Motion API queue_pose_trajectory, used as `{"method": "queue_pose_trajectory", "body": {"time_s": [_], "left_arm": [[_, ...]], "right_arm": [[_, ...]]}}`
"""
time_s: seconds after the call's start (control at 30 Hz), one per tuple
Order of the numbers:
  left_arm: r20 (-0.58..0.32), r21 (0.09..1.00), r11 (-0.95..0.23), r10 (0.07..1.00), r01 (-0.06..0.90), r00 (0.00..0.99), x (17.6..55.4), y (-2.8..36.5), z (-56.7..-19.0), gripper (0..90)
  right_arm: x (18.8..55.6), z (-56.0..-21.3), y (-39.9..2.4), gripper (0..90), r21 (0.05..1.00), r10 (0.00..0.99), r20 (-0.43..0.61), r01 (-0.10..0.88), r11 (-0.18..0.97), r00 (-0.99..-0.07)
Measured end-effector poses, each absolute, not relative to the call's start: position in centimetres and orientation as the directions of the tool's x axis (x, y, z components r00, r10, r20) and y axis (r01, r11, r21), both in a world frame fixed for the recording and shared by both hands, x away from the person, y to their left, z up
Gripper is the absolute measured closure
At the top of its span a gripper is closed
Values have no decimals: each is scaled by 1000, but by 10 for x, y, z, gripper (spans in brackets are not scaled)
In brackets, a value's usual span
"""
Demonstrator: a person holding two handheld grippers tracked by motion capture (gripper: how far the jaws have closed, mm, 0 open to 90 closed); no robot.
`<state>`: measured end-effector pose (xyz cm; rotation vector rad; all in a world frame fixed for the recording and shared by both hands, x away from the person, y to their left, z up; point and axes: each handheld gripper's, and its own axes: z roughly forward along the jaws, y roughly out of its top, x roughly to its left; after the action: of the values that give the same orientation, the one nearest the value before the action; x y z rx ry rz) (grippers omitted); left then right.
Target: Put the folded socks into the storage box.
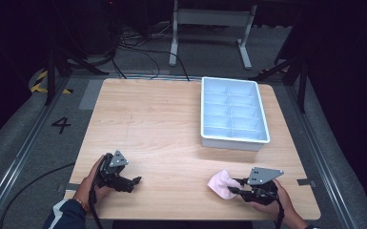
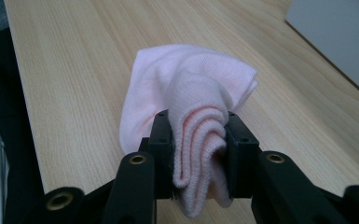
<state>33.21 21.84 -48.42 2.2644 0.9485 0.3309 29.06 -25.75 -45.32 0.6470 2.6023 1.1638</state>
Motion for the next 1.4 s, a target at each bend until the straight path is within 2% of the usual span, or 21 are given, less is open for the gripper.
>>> {"method": "queue_pose_trajectory", "body": {"time_s": [1.4], "left_arm": [[-18, 655, -525, 708, 543, 706, 332, 218, -484, 0]], "right_arm": [[293, -413, -305, 693, 843, 575, -56, 270, 466, -817]]}}
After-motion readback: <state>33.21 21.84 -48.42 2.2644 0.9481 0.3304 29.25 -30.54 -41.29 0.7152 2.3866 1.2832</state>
